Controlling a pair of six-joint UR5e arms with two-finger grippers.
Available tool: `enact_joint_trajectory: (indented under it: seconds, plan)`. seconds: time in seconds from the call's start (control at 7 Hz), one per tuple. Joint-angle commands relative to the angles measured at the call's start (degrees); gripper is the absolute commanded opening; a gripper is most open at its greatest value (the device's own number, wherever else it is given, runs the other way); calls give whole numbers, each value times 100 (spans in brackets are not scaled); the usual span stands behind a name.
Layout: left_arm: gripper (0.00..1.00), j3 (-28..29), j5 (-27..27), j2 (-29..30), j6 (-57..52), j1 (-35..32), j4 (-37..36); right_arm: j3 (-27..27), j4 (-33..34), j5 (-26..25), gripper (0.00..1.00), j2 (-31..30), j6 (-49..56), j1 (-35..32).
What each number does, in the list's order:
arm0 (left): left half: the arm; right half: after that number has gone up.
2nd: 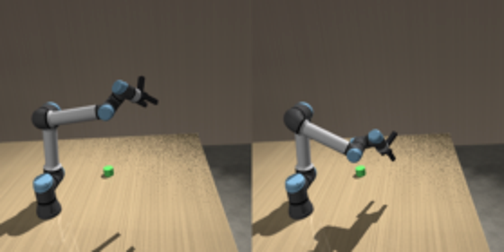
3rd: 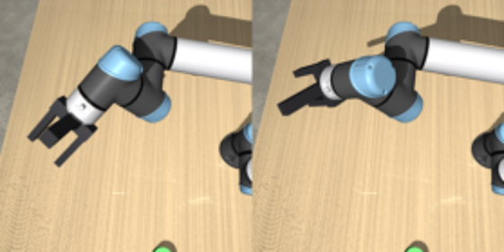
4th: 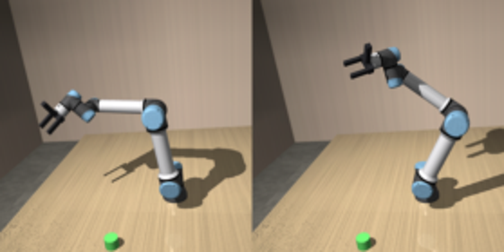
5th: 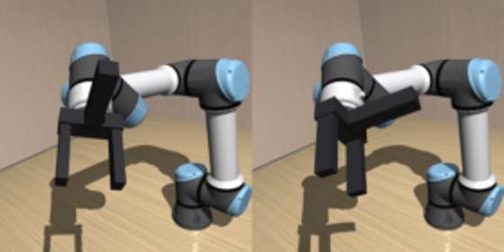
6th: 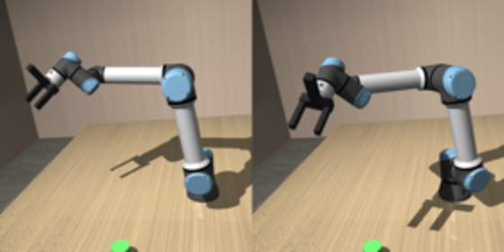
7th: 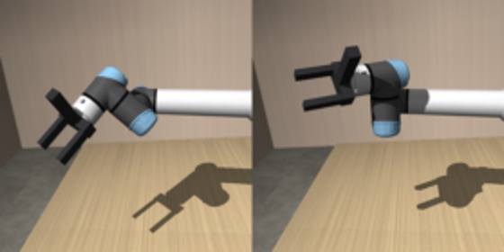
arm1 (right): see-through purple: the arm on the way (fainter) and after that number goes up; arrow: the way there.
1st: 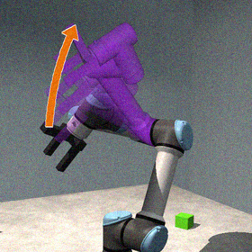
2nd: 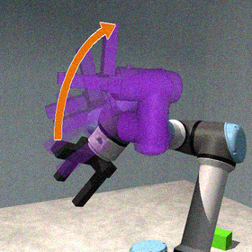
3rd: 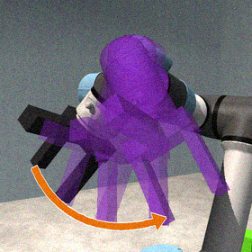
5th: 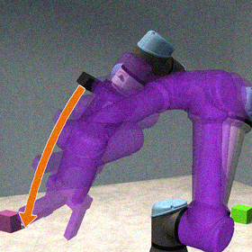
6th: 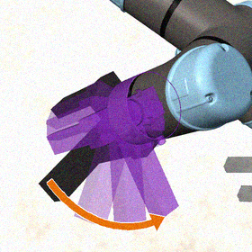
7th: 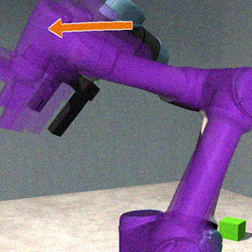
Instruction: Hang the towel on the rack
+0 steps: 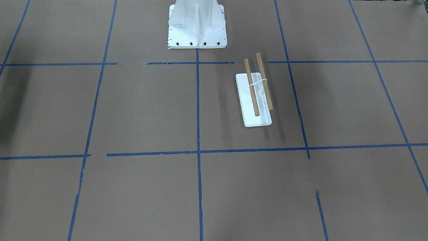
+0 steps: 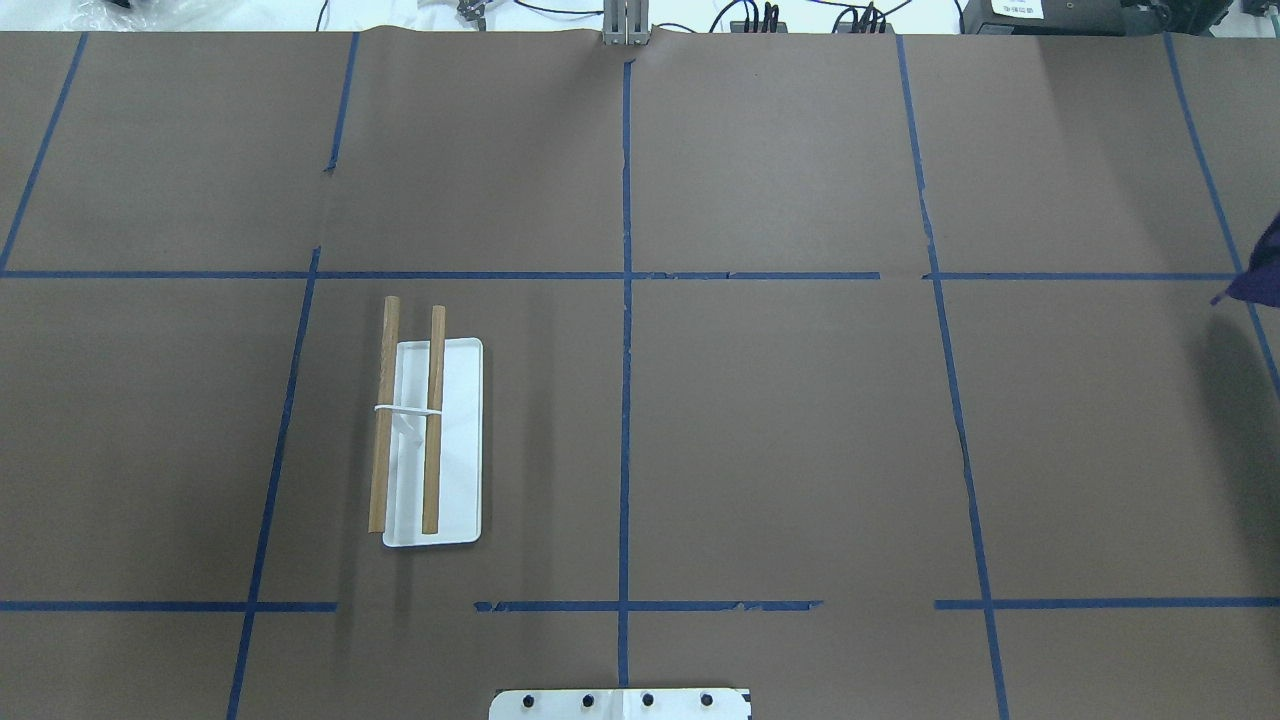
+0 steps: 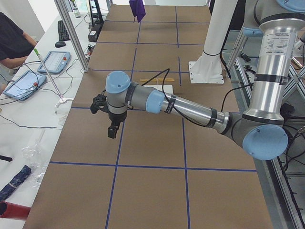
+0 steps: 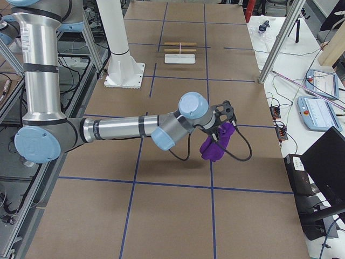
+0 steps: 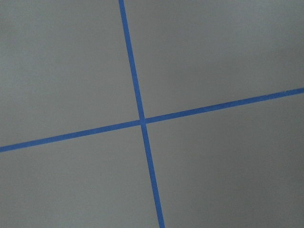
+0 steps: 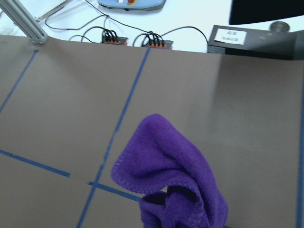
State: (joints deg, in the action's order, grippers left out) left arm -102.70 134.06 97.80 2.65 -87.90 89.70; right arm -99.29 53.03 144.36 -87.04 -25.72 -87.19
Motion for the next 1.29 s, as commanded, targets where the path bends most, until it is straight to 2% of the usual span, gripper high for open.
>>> enact_joint_trajectory:
  seconds: [0.0,0.14,0.29,0.43,0.71,0.86,1.0,1.14]
  plan:
    - [100,-22,-20,885,1493,612,275,-335,-3,-231,0,738,-1019,665]
    - [100,-22,32,1290,2249,868,302,-371,5,-259,0,985,-1144,912]
    - [100,-31,32,1703,3475,1393,624,-389,-21,-276,0,1214,-1215,1184]
    - [100,4,32,1803,4592,1842,1367,-485,-12,-381,0,1434,-1425,1465]
    - [100,249,15,1803,7010,2643,3483,-1115,14,-1544,0,1497,-1909,2569]
    - [100,276,6,1864,7899,2959,3954,-1231,32,-1855,0,1645,-1919,2975]
    - [100,277,-11,2161,8865,3163,4089,-1267,32,-2337,0,1768,-2284,3423]
    - [100,294,-29,2416,9336,3330,4099,-1303,41,-2812,0,1944,-2445,3845]
